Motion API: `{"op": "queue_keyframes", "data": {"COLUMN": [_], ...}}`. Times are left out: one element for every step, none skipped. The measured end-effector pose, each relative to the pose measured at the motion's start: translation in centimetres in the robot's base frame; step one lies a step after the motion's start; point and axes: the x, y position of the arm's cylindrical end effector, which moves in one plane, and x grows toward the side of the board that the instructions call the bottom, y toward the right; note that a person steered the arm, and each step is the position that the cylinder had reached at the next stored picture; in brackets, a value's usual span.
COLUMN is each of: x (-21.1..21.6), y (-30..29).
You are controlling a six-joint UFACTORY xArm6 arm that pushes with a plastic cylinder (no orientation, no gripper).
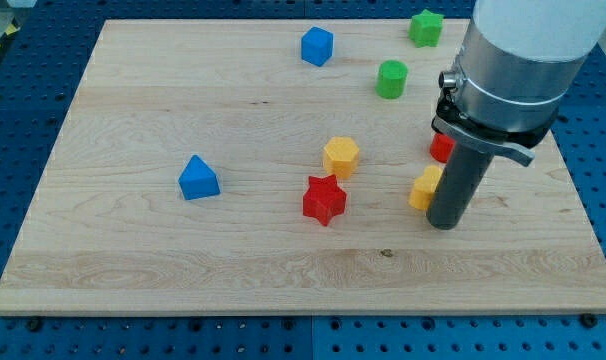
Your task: Push the yellow hexagon into the red star
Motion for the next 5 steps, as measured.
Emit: {"op": "queue_keyframes", "data": {"x": [-1.7,-6.6,-11.4,-11.5,-10.1], "y": [5.9,6.2,4.8,4.8,3.0]}}
